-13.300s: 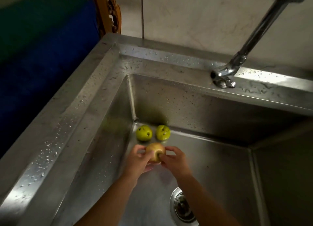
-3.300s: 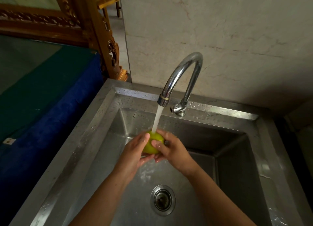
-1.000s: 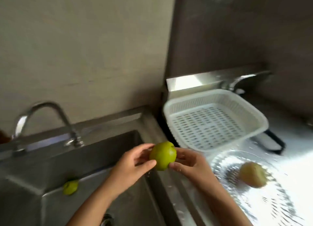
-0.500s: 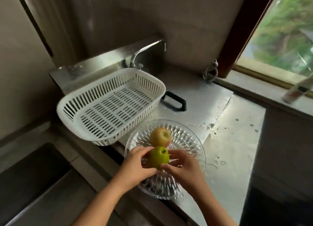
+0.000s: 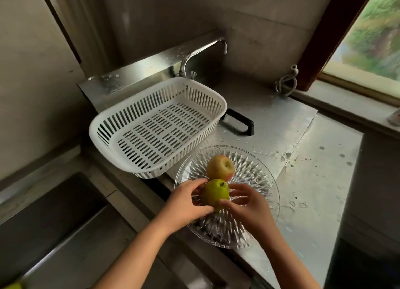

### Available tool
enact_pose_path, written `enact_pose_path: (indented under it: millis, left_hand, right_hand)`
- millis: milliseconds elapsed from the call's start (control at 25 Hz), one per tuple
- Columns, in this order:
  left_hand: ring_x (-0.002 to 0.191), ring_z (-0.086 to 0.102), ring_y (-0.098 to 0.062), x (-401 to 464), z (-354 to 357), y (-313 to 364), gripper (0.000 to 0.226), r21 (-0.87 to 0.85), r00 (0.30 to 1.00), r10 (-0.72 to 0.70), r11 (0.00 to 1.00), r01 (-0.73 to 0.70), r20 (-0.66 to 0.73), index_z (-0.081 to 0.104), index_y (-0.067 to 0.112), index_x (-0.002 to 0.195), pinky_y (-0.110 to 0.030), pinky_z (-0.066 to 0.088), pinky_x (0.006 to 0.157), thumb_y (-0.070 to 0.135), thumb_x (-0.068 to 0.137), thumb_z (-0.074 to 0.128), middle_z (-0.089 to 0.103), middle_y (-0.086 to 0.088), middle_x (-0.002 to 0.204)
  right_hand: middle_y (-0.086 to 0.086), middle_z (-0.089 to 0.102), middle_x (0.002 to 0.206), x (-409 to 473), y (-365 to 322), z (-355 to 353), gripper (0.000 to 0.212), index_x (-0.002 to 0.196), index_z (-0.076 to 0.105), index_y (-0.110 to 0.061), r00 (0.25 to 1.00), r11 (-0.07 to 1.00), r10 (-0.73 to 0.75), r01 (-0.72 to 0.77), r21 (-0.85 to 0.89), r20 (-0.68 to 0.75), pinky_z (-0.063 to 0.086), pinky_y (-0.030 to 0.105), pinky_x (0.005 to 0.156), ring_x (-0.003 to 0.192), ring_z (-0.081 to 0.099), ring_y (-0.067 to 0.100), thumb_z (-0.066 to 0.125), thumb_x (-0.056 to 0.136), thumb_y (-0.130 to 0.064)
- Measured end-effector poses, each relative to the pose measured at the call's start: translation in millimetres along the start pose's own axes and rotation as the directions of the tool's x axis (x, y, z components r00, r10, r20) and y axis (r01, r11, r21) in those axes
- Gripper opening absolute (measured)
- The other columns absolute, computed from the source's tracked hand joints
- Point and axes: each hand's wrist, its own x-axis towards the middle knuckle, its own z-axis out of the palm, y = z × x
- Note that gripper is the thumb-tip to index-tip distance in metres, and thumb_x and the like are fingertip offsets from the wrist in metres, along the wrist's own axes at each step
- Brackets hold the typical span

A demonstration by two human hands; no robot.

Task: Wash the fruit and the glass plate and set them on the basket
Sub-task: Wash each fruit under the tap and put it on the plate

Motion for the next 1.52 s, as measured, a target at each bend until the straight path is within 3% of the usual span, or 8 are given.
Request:
enact_pose_path:
  millis: [240, 520, 720, 880, 960, 1160, 1360, 1520]
  left_hand:
    - [0.098, 0.06, 0.0, -37, -46, 13, 0.059, -0.127, 0.999, -0.041, 0.991, 0.039, -0.018, 0.048, 0.037, 0.125, -0.018, 0.051, 0.083, 0.022, 0.074, 0.073, 0.058, 0.014, 0.11]
    - [0.073, 0.062, 0.01, -144, -125, -37, 0.042, -0.229, 0.923, -0.205, 0.964, 0.133, -0.325, 0.054, 0.039, 0.111, -0.009, 0.047, 0.071, 0.013, 0.079, 0.067, 0.062, 0.012, 0.098]
    - [0.066, 0.058, 0.018, -270, -153, -165, 0.03, -0.438, 0.579, -0.56, 0.827, 0.351, -0.593, 0.062, 0.024, 0.104, -0.004, 0.042, 0.068, 0.007, 0.079, 0.066, 0.061, 0.014, 0.082]
    - [0.069, 0.06, 0.017, -332, -149, -286, 0.016, -0.64, 0.278, -0.756, 0.652, 0.406, -0.593, 0.071, 0.017, 0.085, -0.005, 0.043, 0.067, 0.004, 0.078, 0.066, 0.066, 0.004, 0.082]
    - [0.088, 0.065, 0.004, -339, -151, -346, 0.028, -0.65, 0.213, -0.767, 0.63, 0.425, -0.605, 0.063, 0.016, 0.11, -0.006, 0.04, 0.071, 0.012, 0.082, 0.063, 0.068, -0.005, 0.101]
    - [0.126, 0.048, -0.013, -315, -171, -469, 0.054, -0.617, 0.194, -0.736, 0.658, 0.433, -0.649, 0.038, 0.01, 0.137, -0.011, 0.033, 0.094, 0.021, 0.088, 0.056, 0.047, -0.006, 0.14]
    - [0.14, 0.028, -0.015, -265, -181, -543, 0.073, -0.572, 0.277, -0.71, 0.693, 0.439, -0.647, 0.017, 0.014, 0.147, -0.022, 0.02, 0.112, 0.024, 0.086, 0.057, 0.027, -0.007, 0.154]
    - [0.13, 0.045, -0.021, -250, -178, -564, 0.056, -0.69, 0.248, -0.749, 0.663, 0.29, -0.615, 0.038, 0.013, 0.14, -0.032, 0.037, 0.108, 0.02, 0.087, 0.057, 0.046, -0.01, 0.143]
  right_hand:
    - [-0.002, 0.066, 0.09, -23, -48, -6, 0.04, 0.101, 0.063, -0.022, 0.993, 0.992, -0.113, 0.111, -0.066, -0.029, 0.055, 0.023, 0.062, 0.073, 0.065, 0.01, 0.08, 0.065, -0.019]
    - [0.005, 0.067, 0.089, -56, -122, 115, 0.033, 0.097, 0.066, -0.015, 0.858, 0.891, -0.338, 0.424, -0.162, 0.387, 0.054, 0.033, 0.073, 0.076, 0.063, 0.019, 0.077, 0.066, -0.015]
    - [-0.002, 0.062, 0.088, -84, -115, 275, 0.042, 0.105, 0.068, -0.014, 0.623, 0.789, -0.318, 0.592, -0.165, 0.714, 0.043, 0.003, 0.065, 0.065, 0.058, -0.009, 0.077, 0.064, -0.01]
    - [0.004, 0.06, 0.107, -101, -69, 416, 0.06, 0.118, 0.059, -0.025, 0.481, 0.741, -0.217, 0.648, -0.177, 0.85, 0.042, 0.01, 0.069, 0.072, 0.051, -0.022, 0.08, 0.062, -0.02]
    - [0.007, 0.06, 0.115, -103, -37, 486, 0.063, 0.121, 0.057, -0.027, 0.453, 0.715, -0.187, 0.672, -0.196, 0.871, 0.046, 0.02, 0.08, 0.07, 0.059, -0.008, 0.08, 0.062, -0.023]
    - [0.014, 0.055, 0.13, -95, 34, 618, 0.069, 0.128, 0.05, -0.012, 0.423, 0.669, -0.194, 0.717, -0.196, 0.885, 0.044, 0.032, 0.097, 0.114, 0.057, 0.028, 0.08, 0.066, -0.019]
    - [0.013, 0.064, 0.122, -81, 76, 685, 0.068, 0.131, 0.047, -0.007, 0.397, 0.675, -0.169, 0.714, -0.188, 0.902, 0.047, 0.033, 0.09, 0.109, 0.062, 0.027, 0.077, 0.071, -0.02]
    - [0.005, 0.072, 0.094, -83, 80, 702, 0.034, 0.103, 0.065, -0.015, 0.385, 0.666, -0.195, 0.727, -0.166, 0.902, 0.041, 0.023, 0.068, 0.088, 0.066, 0.019, 0.075, 0.072, -0.024]
